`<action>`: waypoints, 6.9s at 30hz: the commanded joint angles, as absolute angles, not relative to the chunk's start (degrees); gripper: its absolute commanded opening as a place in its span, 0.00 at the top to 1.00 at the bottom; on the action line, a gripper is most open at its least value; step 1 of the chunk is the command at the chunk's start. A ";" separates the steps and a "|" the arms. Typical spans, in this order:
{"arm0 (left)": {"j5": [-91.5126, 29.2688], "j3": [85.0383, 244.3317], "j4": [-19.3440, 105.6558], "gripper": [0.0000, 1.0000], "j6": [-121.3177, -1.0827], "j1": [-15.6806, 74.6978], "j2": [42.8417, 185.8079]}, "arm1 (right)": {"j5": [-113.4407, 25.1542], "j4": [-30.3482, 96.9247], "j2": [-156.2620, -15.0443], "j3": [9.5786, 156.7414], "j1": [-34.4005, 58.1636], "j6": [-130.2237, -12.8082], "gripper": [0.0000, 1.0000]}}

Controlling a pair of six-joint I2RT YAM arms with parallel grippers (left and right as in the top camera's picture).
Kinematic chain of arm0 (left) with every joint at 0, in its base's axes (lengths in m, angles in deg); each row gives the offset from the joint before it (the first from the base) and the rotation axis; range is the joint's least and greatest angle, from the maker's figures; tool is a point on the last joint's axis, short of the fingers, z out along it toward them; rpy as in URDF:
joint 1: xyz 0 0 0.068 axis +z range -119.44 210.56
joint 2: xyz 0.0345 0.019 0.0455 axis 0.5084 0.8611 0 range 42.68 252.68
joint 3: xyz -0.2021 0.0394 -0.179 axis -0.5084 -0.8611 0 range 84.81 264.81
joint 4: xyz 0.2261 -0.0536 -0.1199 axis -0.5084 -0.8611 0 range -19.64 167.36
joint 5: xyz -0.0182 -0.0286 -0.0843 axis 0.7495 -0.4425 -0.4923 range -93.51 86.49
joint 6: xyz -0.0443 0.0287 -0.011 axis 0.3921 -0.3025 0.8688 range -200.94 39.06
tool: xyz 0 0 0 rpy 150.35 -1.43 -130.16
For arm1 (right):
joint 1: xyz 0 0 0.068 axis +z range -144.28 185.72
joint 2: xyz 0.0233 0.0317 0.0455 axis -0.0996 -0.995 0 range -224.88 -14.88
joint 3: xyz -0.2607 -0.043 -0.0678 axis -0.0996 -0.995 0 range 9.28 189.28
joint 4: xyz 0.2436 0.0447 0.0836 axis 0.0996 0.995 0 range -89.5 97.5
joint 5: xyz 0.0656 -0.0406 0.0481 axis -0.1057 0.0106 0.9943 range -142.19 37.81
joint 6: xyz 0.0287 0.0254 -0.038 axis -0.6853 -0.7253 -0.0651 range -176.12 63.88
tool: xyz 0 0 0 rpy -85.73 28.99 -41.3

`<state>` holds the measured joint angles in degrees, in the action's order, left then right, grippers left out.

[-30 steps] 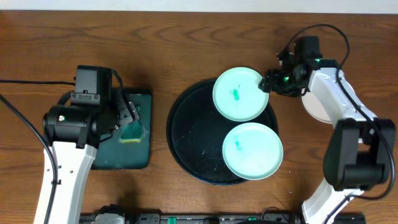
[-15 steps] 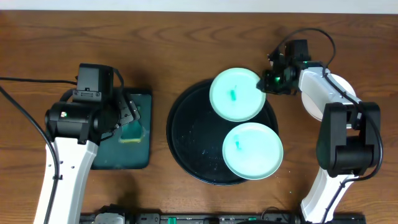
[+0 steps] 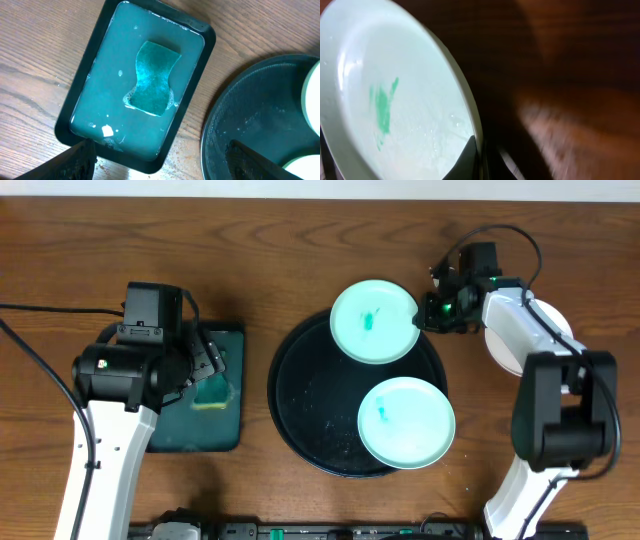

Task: Clean dirty plates on tray and stack at the side
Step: 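Move the right gripper to the upper green plate and drag it, then grasp the green sponge in the basin with the left gripper, then lift the sponge and carry it with the left gripper to the green plate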

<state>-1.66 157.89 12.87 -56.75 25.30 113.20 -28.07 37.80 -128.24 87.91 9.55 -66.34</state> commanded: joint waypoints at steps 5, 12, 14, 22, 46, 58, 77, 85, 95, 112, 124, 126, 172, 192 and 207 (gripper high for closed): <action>-1.35 157.76 12.70 0.17 -56.88 25.34 113.42 | -29.01 41.93 -124.04 88.18 17.18 -64.61 0.99; -1.27 157.76 12.70 0.17 -58.22 25.34 113.81 | -34.82 40.95 -129.86 88.18 23.52 -68.72 0.99; -1.29 157.76 12.72 0.18 -58.22 25.34 114.58 | -34.80 40.32 -131.80 88.18 23.72 -69.99 0.99; -1.33 157.76 14.27 0.27 -58.39 25.34 123.58 | -34.76 40.12 -133.81 88.20 23.76 -70.18 0.99; -1.37 154.02 24.48 0.53 -63.55 26.70 149.04 | -34.76 41.85 -133.77 88.20 23.76 -70.20 0.99; -2.31 149.65 30.69 0.61 -63.57 28.97 147.71 | -34.78 42.33 -133.77 88.20 23.76 -69.79 0.99; -4.37 148.12 32.39 0.50 -65.28 29.17 138.79 | -34.76 42.39 -133.77 88.20 23.76 -69.77 0.99; -4.39 144.86 36.72 0.50 -65.28 31.12 141.79 | -34.78 42.57 -133.77 88.20 23.76 -69.77 0.99; -7.12 144.86 37.90 0.64 -65.74 31.44 142.14 | -34.78 42.79 -133.77 88.20 23.76 -69.77 0.99; -8.33 144.84 38.56 0.93 -65.71 31.44 144.56 | -34.78 43.70 -133.77 88.20 23.76 -69.77 0.99; -8.13 145.06 36.59 0.93 -66.02 31.33 117.66 | -34.78 43.79 -133.77 88.20 23.76 -69.77 0.99; -7.32 145.04 36.78 0.93 -67.09 31.33 113.11 | -34.78 43.79 -133.77 88.20 23.76 -69.77 0.99; -8.48 145.04 30.05 0.93 -59.57 31.40 129.48 | -34.78 43.16 -133.77 88.20 23.76 -69.35 0.99; -26.97 149.56 30.29 0.93 -58.54 26.77 129.48 | -34.78 43.13 -133.77 88.20 23.76 -69.09 0.99; -24.81 153.17 47.73 0.93 -47.14 7.53 138.86 | -34.78 43.16 -133.77 88.20 23.76 -68.70 0.99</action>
